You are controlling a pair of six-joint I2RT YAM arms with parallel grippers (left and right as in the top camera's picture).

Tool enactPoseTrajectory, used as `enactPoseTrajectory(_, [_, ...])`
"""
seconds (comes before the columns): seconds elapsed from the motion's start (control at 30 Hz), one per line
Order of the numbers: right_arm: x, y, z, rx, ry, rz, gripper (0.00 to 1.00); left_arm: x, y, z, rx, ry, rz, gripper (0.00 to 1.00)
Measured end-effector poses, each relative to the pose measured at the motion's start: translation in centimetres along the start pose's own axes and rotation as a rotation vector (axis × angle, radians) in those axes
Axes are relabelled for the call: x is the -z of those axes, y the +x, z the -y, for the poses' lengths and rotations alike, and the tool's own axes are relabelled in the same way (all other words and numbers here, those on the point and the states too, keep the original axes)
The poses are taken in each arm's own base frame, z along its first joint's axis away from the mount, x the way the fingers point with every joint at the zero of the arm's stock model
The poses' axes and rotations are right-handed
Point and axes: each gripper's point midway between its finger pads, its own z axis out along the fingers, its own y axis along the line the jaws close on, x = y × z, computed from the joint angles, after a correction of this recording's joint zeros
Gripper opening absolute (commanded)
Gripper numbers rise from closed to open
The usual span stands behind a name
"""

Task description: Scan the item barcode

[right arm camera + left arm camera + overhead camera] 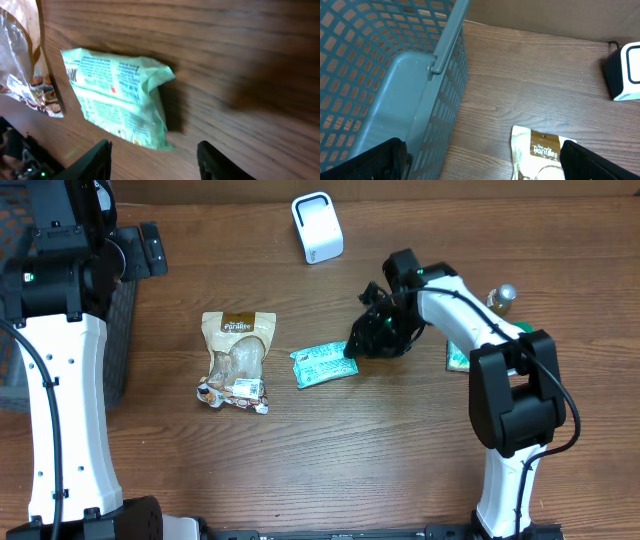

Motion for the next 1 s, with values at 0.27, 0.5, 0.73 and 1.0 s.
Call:
enactPoseTrajectory(0.27, [-2.7, -0.5, -0.1, -0.043, -0.087, 0.065, 0.49, 0.0, 0.0, 0.0, 0.0, 0.0, 0.0, 1.0])
enactPoseTrajectory(0.5, [-3.5, 0.1, -1.1, -0.061, -0.193, 0.071, 0.4, 0.0, 0.0, 0.0, 0.0, 0.0, 0.0, 1.0])
enactPoseTrajectory(0.73, [-3.7, 0.5, -1.2, -0.079, -0.212, 0.055, 0.39, 0.0, 0.0, 0.0, 0.0, 0.0, 0.0, 1.0])
enactPoseTrajectory(1.0, [-3.9, 0.9, -0.9, -0.087, -0.201, 0.048, 0.09, 0.0, 0.0, 0.0, 0.0, 0.0, 0.0, 1.0])
